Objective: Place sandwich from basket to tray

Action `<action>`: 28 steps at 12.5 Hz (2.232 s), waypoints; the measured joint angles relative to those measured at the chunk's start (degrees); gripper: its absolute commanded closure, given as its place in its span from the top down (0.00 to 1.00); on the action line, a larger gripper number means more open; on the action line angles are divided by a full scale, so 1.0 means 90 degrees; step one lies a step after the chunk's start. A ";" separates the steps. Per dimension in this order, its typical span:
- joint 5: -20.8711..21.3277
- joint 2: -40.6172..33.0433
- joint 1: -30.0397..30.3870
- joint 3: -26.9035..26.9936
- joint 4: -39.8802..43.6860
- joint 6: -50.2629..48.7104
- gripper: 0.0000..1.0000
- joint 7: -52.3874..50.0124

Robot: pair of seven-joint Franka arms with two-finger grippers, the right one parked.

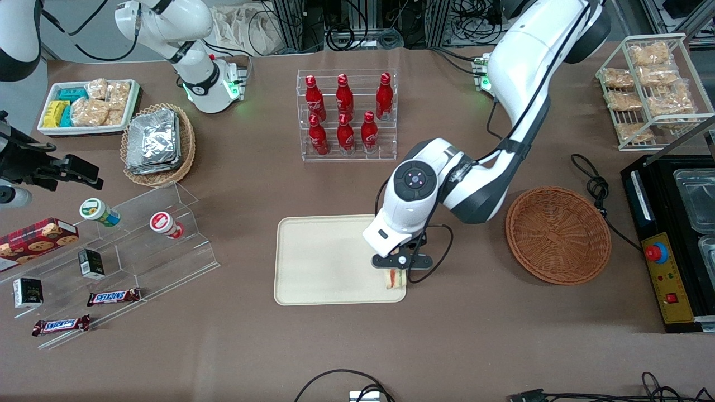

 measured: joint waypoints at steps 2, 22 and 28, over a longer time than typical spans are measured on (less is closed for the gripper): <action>0.0010 0.0250 -0.0191 0.0003 0.0010 0.0106 0.19 0.0000; 0.0395 0.1090 -0.0468 0.0038 0.0067 0.0367 1.00 -0.0722; 0.0423 0.0490 -0.0415 0.0261 0.0369 0.0023 1.00 -0.1320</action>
